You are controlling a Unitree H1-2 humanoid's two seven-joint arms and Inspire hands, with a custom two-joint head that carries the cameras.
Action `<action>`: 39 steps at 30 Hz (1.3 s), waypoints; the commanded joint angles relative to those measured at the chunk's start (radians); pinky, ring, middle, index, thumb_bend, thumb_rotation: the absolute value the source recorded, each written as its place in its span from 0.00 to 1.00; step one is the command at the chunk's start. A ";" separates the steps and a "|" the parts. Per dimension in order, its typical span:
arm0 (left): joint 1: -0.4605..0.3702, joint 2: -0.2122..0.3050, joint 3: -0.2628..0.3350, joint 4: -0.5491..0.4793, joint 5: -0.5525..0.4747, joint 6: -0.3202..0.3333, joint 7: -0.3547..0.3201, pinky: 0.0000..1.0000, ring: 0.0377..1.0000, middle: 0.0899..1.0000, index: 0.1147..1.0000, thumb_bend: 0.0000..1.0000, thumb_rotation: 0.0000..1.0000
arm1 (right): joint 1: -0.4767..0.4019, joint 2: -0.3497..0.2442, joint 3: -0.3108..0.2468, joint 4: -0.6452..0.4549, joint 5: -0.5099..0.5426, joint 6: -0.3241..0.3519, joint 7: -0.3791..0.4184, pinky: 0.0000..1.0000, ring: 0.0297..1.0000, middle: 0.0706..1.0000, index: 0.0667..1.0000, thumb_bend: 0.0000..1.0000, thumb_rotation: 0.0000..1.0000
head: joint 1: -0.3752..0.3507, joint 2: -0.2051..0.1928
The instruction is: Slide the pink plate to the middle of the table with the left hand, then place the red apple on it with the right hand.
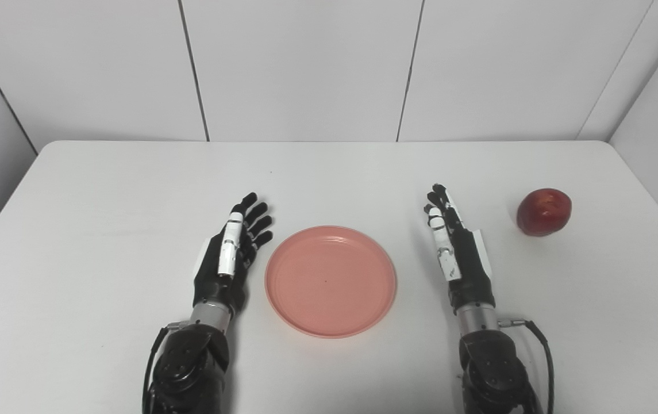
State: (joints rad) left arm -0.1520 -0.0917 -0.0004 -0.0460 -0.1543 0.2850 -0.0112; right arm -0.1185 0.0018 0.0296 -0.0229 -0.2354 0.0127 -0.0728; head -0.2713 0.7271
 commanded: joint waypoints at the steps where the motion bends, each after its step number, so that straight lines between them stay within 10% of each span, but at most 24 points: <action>1: -0.014 0.002 0.010 0.019 -0.012 -0.016 -0.007 0.88 0.89 0.90 0.88 0.34 1.00 | -0.044 -0.015 0.007 -0.057 -0.051 -0.025 -0.024 0.82 0.89 0.92 0.93 0.39 1.00 | -0.016 0.002; 15: -0.012 0.019 0.060 0.071 -0.057 -0.070 -0.030 0.89 0.88 0.88 0.86 0.35 1.00 | -0.093 -0.088 -0.009 -0.239 -0.256 0.134 -0.020 0.80 0.86 0.89 0.90 0.73 0.98 | -0.129 -0.018; 27: -0.021 0.040 0.097 0.115 -0.105 -0.093 -0.057 0.89 0.87 0.87 0.85 0.35 1.00 | -0.156 -0.131 -0.058 -0.368 -0.334 0.233 0.001 0.78 0.85 0.89 0.93 0.85 0.56 | -0.224 -0.039; 39: -0.033 0.059 0.110 0.163 -0.128 -0.114 -0.066 0.88 0.87 0.87 0.85 0.34 1.00 | -0.158 -0.233 -0.138 -0.401 -0.414 0.308 0.017 0.78 0.85 0.86 0.89 0.93 0.47 | -0.257 -0.055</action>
State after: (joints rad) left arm -0.1934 -0.0395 0.1046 0.0863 -0.2792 0.1467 -0.0847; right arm -0.2496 -0.2083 -0.0904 -0.3946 -0.6419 0.3042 -0.0499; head -0.5292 0.6719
